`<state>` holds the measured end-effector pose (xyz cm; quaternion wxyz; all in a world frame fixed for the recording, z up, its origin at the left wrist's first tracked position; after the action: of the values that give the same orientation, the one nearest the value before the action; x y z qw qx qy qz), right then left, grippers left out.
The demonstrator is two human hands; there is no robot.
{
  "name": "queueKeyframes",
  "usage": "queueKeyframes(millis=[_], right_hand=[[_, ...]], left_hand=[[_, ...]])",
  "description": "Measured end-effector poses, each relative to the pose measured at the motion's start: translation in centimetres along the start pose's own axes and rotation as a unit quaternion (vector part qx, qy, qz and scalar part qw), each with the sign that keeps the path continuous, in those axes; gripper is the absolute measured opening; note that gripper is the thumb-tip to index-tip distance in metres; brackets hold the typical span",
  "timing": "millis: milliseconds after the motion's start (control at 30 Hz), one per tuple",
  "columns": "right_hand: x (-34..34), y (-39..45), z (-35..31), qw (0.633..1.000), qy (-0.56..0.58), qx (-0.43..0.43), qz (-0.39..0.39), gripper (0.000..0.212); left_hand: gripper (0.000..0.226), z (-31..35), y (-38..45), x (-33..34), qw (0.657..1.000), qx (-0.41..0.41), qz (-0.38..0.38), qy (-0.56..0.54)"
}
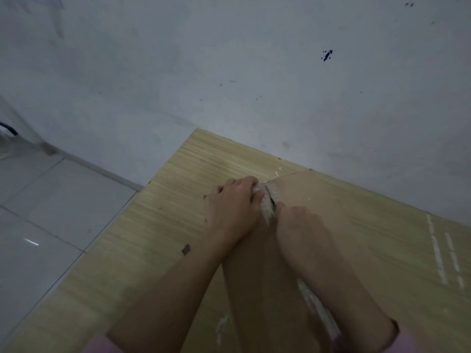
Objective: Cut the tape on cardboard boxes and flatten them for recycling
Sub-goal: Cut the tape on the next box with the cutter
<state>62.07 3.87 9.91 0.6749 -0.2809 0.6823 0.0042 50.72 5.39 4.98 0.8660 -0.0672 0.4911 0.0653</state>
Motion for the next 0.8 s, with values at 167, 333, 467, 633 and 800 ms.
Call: queueKeyframes(millis=[167,333,467,633,800], right_hand=[[1.0,-2.1,1.0,1.000,0.014,0.009,-0.008,0.035],[2.0,-4.8,1.9,0.999,0.024,0.015,-0.015,0.034],[3.0,-7.2,2.9,0.999,0.023,0.030,-0.031,0.038],[4.6,-11.5,4.0,0.998,0.011,0.032,-0.048,0.041],[5.9,-14.9,4.5,0.997,0.006,0.052,-0.059,0.049]], left_hand=[[0.032,0.0,0.1,0.0,1.000,0.000,-0.001,-0.003],[0.033,0.0,0.1,0.1,1.000,-0.001,0.004,0.004],[0.033,-0.1,0.2,0.2,1.000,-0.002,0.006,0.007],[0.034,-0.4,0.4,0.5,1.000,-0.002,0.012,0.016],[0.051,0.3,-0.8,-0.6,0.995,0.053,0.071,-0.051]])
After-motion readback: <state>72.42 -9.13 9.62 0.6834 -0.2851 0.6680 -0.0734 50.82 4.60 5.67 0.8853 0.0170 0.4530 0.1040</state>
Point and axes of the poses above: each hand's wrist, its own y-axis towards the middle knuckle, its own x-axis out of the palm, z = x × y, the point moved 4 cm from there along y, towards the middle knuckle, and after that the axes turned 10 degrees about -z, right-handed, at the moved point
